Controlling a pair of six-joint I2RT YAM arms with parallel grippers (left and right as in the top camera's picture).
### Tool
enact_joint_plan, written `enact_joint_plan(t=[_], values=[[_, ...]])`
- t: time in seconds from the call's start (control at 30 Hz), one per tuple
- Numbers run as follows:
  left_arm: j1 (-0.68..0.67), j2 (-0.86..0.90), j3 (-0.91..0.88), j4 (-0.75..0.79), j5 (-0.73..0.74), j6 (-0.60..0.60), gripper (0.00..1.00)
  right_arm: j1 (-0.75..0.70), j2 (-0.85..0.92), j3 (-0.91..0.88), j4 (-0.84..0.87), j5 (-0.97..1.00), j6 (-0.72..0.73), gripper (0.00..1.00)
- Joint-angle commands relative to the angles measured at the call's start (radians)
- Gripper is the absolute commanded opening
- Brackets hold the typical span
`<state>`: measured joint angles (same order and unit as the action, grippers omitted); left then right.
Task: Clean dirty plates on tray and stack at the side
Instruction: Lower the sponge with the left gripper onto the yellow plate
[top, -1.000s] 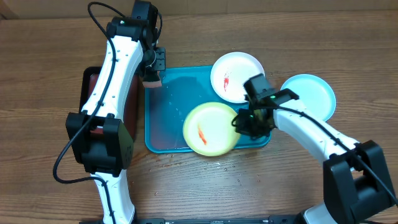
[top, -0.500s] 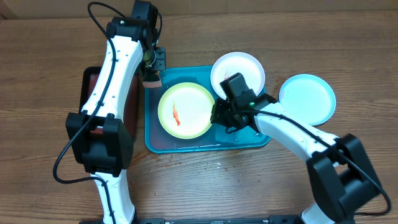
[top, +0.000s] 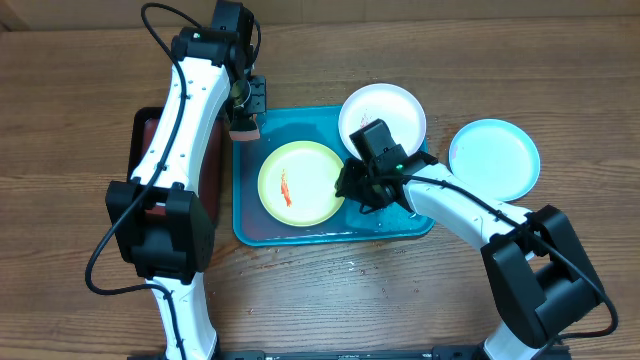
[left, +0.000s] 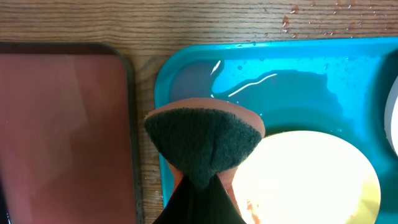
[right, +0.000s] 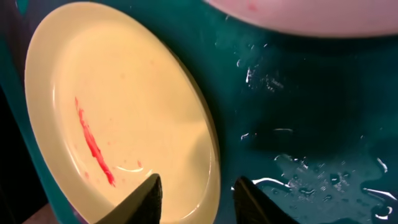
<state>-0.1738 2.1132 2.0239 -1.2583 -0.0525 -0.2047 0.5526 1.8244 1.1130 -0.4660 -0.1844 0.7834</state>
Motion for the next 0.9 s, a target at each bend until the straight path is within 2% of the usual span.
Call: enact_joint_plan(t=[0.0, 0.3, 0.47, 0.57, 0.87], values=[[0.008, -0.007, -0.002, 0.004, 0.002, -0.013, 0.04, 0.002, 0.000, 0.022, 0.026, 0.067, -0.074, 0.41], [0.005, -0.007, -0.002, 0.004, 0.002, -0.021, 0.05, 0.002, 0.040, 0.071, 0.061, 0.191, -0.206, 0.40], [0.004, -0.007, -0.002, 0.004, 0.002, -0.021, 0.04, 0.002, 0.089, 0.097, 0.047, 0.154, -0.204, 0.37], [0.003, -0.007, -0.002, 0.006, 0.002, -0.021, 0.04, 0.002, 0.114, 0.106, 0.029, 0.130, -0.153, 0.35], [0.003, -0.007, -0.005, 0.008, 0.002, -0.021, 0.04, 0.004, 0.131, 0.105, 0.003, 0.123, -0.033, 0.13]])
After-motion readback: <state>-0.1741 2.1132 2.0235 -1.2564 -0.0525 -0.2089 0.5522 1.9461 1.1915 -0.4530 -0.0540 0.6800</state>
